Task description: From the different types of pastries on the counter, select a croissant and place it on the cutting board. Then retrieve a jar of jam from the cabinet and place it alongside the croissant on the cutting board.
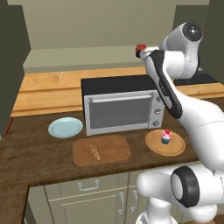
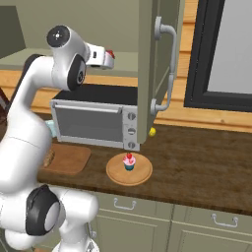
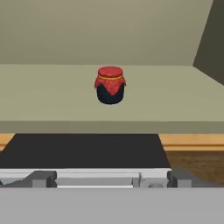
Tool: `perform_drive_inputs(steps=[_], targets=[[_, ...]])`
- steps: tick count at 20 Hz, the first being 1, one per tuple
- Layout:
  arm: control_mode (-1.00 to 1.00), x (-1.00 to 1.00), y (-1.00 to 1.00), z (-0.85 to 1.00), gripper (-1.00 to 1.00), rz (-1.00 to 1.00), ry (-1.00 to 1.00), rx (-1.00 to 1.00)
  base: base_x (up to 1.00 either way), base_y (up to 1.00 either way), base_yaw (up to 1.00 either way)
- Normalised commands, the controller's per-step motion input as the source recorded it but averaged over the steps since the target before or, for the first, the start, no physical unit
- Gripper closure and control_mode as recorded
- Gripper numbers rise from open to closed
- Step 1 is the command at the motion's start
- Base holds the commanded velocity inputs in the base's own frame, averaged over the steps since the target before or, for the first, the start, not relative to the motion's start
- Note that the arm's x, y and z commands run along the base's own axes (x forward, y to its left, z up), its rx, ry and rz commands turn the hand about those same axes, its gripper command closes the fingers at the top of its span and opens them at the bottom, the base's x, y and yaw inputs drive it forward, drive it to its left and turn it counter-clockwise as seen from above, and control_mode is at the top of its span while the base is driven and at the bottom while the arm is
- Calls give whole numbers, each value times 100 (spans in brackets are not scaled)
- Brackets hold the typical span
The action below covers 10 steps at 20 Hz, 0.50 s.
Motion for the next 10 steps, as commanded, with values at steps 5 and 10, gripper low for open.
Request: perform_drive_inputs(steps=[5,10], targets=[[-100,54,6,0,-100,-4,0,-2,0,0,0],[-100,60,3,5,-100,0,0,0,0,0,0]])
